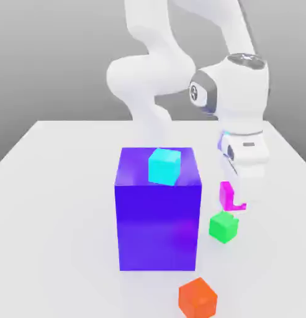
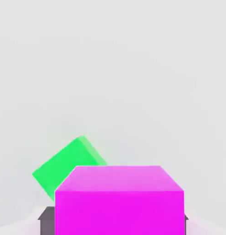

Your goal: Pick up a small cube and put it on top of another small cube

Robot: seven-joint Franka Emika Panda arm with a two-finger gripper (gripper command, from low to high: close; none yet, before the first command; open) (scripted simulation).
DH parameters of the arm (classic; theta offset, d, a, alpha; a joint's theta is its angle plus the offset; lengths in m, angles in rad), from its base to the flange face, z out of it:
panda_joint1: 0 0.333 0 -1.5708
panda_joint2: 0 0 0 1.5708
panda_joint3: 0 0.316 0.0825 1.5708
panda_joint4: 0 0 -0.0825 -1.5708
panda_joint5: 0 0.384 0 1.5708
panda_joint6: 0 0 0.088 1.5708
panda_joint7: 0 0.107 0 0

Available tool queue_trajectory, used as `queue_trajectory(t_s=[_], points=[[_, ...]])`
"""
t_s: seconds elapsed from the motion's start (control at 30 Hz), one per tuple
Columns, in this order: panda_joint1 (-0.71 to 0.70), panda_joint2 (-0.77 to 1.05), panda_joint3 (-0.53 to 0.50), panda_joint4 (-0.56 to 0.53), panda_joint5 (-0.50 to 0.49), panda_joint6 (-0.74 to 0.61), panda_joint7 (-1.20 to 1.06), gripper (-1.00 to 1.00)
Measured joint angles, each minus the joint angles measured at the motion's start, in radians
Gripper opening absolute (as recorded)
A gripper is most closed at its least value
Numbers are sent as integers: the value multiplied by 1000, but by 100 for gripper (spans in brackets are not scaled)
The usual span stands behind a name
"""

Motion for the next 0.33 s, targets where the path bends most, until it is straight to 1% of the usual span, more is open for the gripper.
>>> queue_trajectory(t_s=[0.13,0.23,0.27,0.33], points=[[-23,124,19,-4,-48,126,34,-100],[-34,232,15,0,-93,228,65,-100],[-34,253,13,1,-101,248,71,100],[-38,253,13,1,-102,248,71,100]])
